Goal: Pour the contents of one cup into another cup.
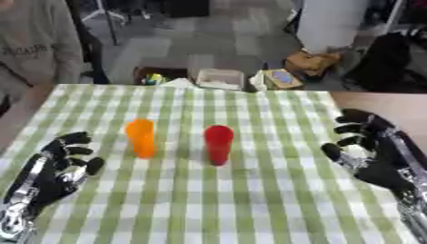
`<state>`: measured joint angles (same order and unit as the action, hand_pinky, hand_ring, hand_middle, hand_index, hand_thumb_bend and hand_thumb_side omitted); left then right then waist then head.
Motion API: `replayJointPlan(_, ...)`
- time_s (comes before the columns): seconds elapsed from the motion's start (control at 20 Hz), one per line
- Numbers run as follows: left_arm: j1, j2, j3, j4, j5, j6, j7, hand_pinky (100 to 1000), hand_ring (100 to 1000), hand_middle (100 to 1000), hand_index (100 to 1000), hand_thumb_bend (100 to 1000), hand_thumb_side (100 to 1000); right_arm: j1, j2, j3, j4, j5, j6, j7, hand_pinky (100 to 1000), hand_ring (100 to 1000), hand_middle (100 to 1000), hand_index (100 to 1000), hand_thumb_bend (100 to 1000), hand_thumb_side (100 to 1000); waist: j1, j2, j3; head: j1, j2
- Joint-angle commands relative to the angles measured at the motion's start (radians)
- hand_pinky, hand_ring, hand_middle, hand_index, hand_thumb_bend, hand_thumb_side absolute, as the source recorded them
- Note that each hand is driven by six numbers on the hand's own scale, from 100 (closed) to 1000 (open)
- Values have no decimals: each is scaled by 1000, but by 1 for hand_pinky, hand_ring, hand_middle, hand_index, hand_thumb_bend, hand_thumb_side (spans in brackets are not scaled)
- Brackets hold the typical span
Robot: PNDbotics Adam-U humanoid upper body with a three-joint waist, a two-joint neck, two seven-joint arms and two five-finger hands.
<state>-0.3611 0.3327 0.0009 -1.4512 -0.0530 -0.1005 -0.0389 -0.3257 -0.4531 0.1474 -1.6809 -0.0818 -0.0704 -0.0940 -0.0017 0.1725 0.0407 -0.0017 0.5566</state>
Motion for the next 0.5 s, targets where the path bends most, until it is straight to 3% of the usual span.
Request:
replayJointPlan(0.05, -44, -5, -11, 40, -29, -6, 23, 611, 708, 727, 825, 730, 481, -14, -17, -9, -15, -10, 0, 0, 621, 726, 726, 841, 612, 330, -1, -14, -4, 5, -14)
replayJointPlan(0.5, -132, -52, -19, 197, -94, -24, 93, 610, 713, 737, 829, 763, 475, -13, -14, -8, -14, -13, 1, 2, 620, 723, 723, 841, 610, 332, 0, -15, -18, 11, -25)
